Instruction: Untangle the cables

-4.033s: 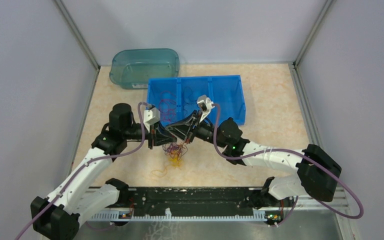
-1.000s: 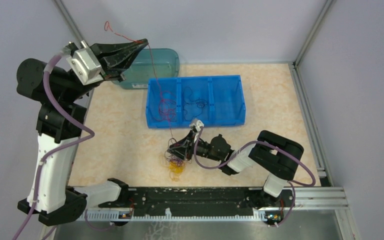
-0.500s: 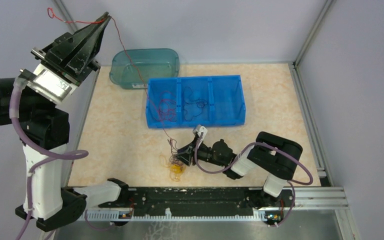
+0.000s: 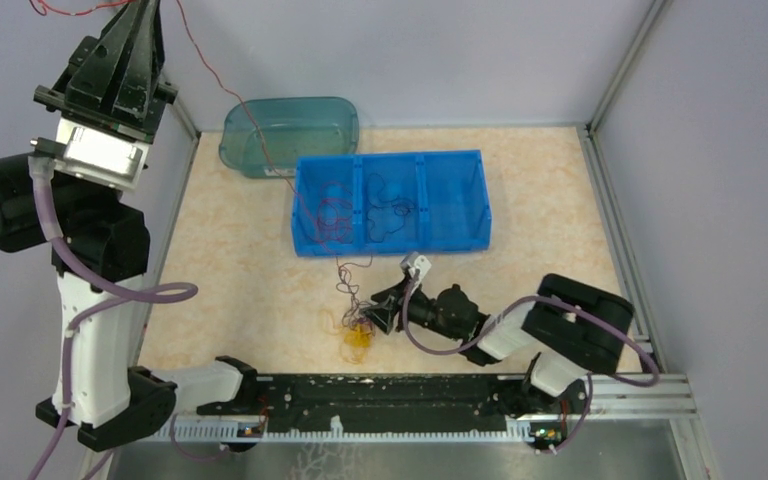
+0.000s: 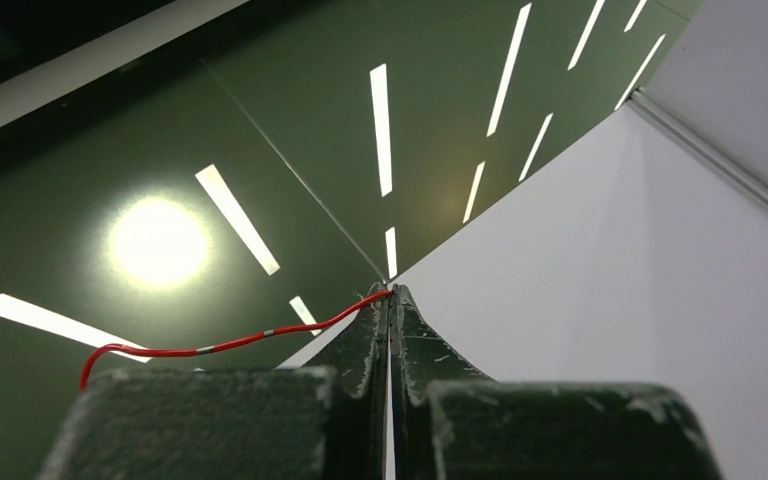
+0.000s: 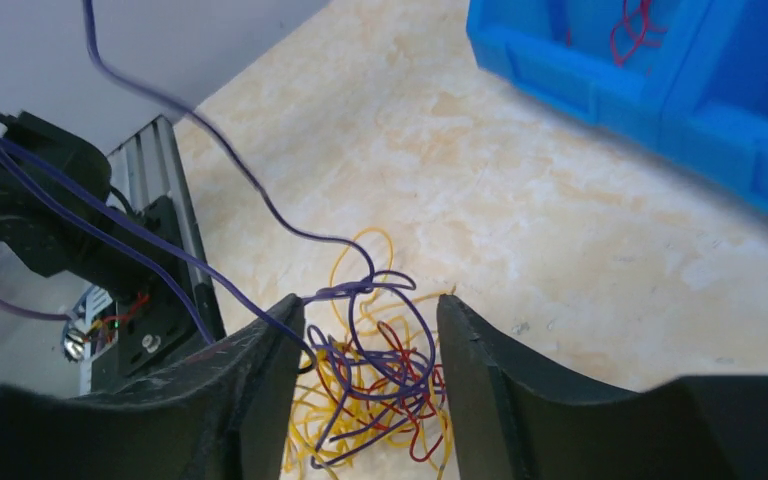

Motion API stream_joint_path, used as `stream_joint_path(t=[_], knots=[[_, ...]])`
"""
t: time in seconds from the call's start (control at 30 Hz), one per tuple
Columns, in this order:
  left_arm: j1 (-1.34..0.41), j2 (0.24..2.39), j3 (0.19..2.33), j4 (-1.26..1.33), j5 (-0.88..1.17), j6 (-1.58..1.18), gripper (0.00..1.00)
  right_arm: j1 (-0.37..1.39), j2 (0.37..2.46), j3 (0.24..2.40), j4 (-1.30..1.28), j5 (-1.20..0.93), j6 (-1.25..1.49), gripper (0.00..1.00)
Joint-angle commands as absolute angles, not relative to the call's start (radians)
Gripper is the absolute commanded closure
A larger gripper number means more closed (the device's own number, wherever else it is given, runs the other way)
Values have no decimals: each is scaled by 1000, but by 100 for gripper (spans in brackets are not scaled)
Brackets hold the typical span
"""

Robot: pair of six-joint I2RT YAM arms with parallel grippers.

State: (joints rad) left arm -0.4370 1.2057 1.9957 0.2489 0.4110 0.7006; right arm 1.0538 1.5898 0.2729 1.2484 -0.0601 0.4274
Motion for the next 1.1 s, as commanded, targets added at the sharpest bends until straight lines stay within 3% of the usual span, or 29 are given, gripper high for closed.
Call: stream_joint_path(t=[0.0, 0.27, 0.53, 0.87, 1.07], knots=[[-443, 1173, 2004, 189, 454, 659, 100, 1065, 1383, 309, 1126, -28, 344, 44], [-443, 1135, 1929, 54, 612, 516, 100, 1065, 1095, 517, 736, -110, 205, 30], [-443, 1117, 1873, 11, 678, 473, 100, 1065, 1129, 724, 657, -230, 138, 29], [-443, 1126, 1890, 11, 682, 472, 100, 1066, 1324, 863, 766, -391, 184, 36], [-442, 1130, 1896, 27, 681, 471, 100, 1066, 1406, 875, 826, -377, 212, 51]])
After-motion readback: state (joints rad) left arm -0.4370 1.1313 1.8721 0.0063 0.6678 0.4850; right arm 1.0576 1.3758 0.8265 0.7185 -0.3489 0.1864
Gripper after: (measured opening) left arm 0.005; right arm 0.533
